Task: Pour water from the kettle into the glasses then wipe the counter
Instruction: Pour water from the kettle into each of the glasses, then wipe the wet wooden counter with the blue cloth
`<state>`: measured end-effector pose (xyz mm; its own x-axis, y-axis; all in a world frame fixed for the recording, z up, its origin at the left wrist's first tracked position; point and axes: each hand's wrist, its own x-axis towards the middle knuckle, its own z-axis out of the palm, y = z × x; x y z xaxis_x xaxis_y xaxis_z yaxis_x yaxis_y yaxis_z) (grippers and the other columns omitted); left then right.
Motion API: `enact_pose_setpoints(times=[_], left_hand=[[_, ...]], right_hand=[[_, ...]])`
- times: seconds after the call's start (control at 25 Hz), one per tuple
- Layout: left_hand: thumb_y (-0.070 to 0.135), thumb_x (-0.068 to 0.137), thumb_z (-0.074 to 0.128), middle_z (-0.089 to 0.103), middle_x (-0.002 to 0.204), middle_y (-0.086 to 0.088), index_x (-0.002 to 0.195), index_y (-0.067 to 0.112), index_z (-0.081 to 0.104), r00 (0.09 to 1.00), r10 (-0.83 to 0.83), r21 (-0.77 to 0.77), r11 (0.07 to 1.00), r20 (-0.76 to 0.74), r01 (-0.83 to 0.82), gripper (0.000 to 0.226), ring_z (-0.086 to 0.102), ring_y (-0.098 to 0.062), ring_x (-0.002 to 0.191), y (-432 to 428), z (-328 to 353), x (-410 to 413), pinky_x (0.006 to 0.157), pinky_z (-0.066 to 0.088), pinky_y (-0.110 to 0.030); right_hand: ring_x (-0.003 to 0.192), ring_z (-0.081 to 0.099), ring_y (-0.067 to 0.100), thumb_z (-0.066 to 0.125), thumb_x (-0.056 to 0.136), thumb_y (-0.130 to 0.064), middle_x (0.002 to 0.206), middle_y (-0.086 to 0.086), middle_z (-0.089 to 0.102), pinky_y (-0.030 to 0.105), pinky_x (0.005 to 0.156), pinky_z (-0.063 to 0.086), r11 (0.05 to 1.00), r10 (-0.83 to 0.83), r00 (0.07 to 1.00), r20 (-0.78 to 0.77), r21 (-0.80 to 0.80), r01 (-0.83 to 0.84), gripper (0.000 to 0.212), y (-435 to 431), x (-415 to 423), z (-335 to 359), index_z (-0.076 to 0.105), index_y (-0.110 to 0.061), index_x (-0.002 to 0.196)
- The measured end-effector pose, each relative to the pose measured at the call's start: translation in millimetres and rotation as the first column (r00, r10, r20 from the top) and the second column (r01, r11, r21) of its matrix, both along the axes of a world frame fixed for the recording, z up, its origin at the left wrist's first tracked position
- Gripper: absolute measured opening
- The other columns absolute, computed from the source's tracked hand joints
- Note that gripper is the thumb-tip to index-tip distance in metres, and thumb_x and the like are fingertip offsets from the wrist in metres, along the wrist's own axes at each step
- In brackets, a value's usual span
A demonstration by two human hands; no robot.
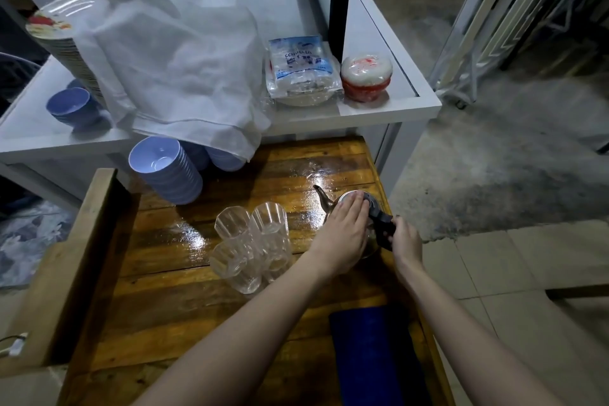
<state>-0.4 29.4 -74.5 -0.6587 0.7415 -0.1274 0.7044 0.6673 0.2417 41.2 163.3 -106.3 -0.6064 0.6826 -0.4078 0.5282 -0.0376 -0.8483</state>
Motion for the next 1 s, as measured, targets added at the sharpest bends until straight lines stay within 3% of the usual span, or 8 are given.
enact_pose_setpoints(times=[0.12, 0.28, 0.44, 0.56, 0.68, 0.76, 0.88, 1.0], left_hand=[[0.032, 0.105, 0.021, -0.004, 0.162, -0.012, 0.153, 0.007, 0.001, 1.000, 0.012, 0.004, 1.000, 0.007, -0.012, 0.058, -0.009, -0.024, 0.150, 1.7, -1.1, 3.0, 0.123, 0.000, -0.038], [0.031, 0.104, 0.028, -0.004, 0.162, -0.012, 0.153, 0.008, 0.000, 0.998, 0.054, 0.027, 0.998, 0.034, -0.055, 0.061, -0.008, -0.023, 0.150, -0.5, 2.5, 16.9, 0.123, 0.001, -0.038], [0.028, 0.102, 0.037, 0.000, 0.162, -0.006, 0.153, 0.012, 0.008, 0.990, 0.106, 0.226, 0.966, 0.094, -0.125, 0.061, -0.005, -0.017, 0.149, -21.0, -4.6, 72.3, 0.122, -0.002, -0.034], [0.026, 0.101, 0.038, 0.008, 0.162, -0.003, 0.152, 0.013, 0.019, 0.981, 0.139, 0.252, 0.952, 0.138, -0.171, 0.056, 0.001, -0.013, 0.150, -45.6, -28.2, 118.1, 0.123, 0.006, -0.035], [0.028, 0.102, 0.035, 0.006, 0.163, 0.001, 0.152, 0.015, 0.021, 0.969, 0.156, 0.181, 0.965, 0.193, -0.191, 0.054, -0.001, -0.010, 0.149, -76.0, -51.8, 156.2, 0.122, 0.012, -0.036], [0.029, 0.102, 0.036, 0.004, 0.163, 0.002, 0.152, 0.017, 0.020, 0.967, 0.168, 0.132, 0.972, 0.193, -0.195, 0.054, -0.002, -0.009, 0.149, -100.7, -61.8, 171.2, 0.123, 0.009, -0.034], [0.034, 0.102, 0.032, 0.000, 0.162, 0.005, 0.152, 0.021, 0.020, 0.973, 0.164, 0.072, 0.982, 0.164, -0.177, 0.053, -0.004, -0.007, 0.148, -144.7, -68.3, 188.9, 0.123, 0.008, -0.033], [0.044, 0.098, 0.022, -0.006, 0.161, 0.009, 0.153, 0.022, 0.016, 0.946, 0.262, 0.052, 0.960, 0.189, -0.276, 0.059, -0.010, -0.004, 0.148, -193.4, -82.7, 223.4, 0.123, 0.005, -0.032]], right_hand=[[0.075, 0.055, 0.027, 0.036, 0.097, -0.026, 0.080, 0.011, 0.060, 0.040, 0.073, 0.047, 0.992, 0.077, 0.996, 0.048, 0.095, -0.081, 0.037, 2.4, 5.3, 0.0, 0.062, -0.005, 0.081], [0.095, 0.056, 0.026, 0.040, 0.097, -0.024, 0.106, 0.015, 0.060, 0.044, 0.086, 0.047, 0.957, 0.230, 0.969, 0.092, 0.159, -0.242, 0.027, 11.8, 17.8, -2.3, 0.059, -0.007, 0.107], [0.114, 0.046, 0.018, 0.055, 0.091, -0.010, 0.134, 0.015, 0.045, 0.028, 0.094, 0.037, 0.882, 0.322, 0.945, 0.063, 0.342, -0.323, 0.045, -7.9, 70.9, -18.5, 0.045, -0.003, 0.135], [0.132, 0.044, 0.023, 0.059, 0.091, -0.015, 0.148, 0.011, 0.037, 0.027, 0.103, 0.036, 0.703, 0.519, 0.834, 0.186, 0.462, -0.540, 0.054, -26.3, 114.5, -39.4, 0.041, -0.009, 0.142], [0.148, 0.021, 0.022, 0.055, 0.094, -0.027, 0.162, 0.005, 0.011, 0.032, 0.117, 0.021, 0.313, 0.689, 0.550, 0.471, 0.490, -0.813, 0.063, -39.0, 153.8, -57.9, 0.029, -0.015, 0.150], [0.151, 0.006, 0.024, 0.049, 0.095, -0.027, 0.159, 0.004, -0.010, 0.038, 0.118, 0.004, 0.120, 0.704, 0.410, 0.580, 0.473, -0.873, 0.070, -45.0, 178.2, -73.6, 0.015, -0.014, 0.154], [0.151, -0.003, 0.028, 0.027, 0.096, -0.038, 0.155, 0.004, -0.018, 0.043, 0.115, -0.005, 0.079, 0.677, 0.379, 0.631, 0.450, -0.890, 0.067, -51.1, 197.0, -81.9, -0.006, -0.019, 0.150], [0.147, -0.023, 0.024, 0.012, 0.092, -0.061, 0.156, 0.006, -0.028, 0.047, 0.119, -0.013, 0.018, 0.668, 0.335, 0.665, 0.436, -0.900, 0.071, -50.6, 206.5, -93.1, -0.019, -0.029, 0.147]])
